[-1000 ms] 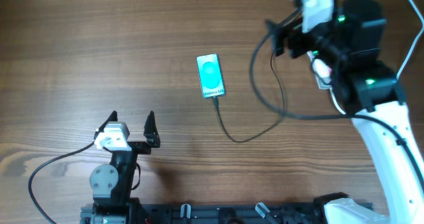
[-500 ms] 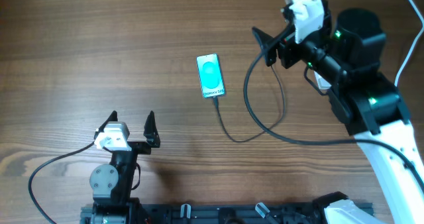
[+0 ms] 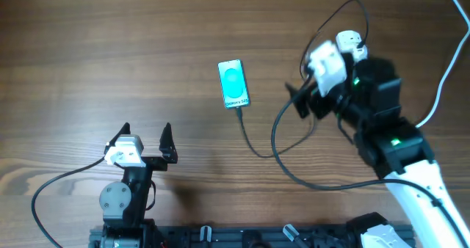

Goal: Plug charger to phone and switch on socket

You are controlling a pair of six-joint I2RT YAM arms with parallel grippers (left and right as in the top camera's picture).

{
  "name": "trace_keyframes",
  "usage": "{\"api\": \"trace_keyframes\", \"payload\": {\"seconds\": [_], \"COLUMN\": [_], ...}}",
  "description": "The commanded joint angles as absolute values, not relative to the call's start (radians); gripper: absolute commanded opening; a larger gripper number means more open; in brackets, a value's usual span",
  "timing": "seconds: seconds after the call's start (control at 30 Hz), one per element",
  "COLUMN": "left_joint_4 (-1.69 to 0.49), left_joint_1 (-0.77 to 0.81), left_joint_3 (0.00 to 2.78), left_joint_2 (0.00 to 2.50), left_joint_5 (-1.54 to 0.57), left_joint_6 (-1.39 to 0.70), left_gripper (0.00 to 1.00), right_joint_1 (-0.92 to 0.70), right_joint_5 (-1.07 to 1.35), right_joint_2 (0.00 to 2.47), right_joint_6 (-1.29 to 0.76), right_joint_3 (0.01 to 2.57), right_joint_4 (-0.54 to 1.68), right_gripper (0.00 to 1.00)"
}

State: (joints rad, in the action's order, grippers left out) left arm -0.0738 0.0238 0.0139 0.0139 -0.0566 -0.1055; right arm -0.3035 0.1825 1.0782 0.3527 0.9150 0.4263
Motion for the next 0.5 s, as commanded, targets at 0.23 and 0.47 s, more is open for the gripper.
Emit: {"api": "trace_keyframes", "payload": {"seconds": [0.23, 0.47], "left_joint_4": [-0.074, -0.074], "left_joint_1": [0.015, 0.015], "left_joint_3": [0.006, 0.006], "left_joint_2": [0.003, 0.003], "left_joint_5": [-0.047, -0.047], "left_joint_6": [-0.083, -0.082], "left_gripper": [1.0, 1.0], "right_joint_1": [-0.308, -0.308], "right_joint_5": [0.17, 0.29], "right_joint_2": [0.981, 0.982], "right_joint_6": [0.39, 0.336], "right_joint_3": [0.618, 0.465], "right_joint_4": [0.422, 0.182], "right_gripper": [1.0, 1.0]}}
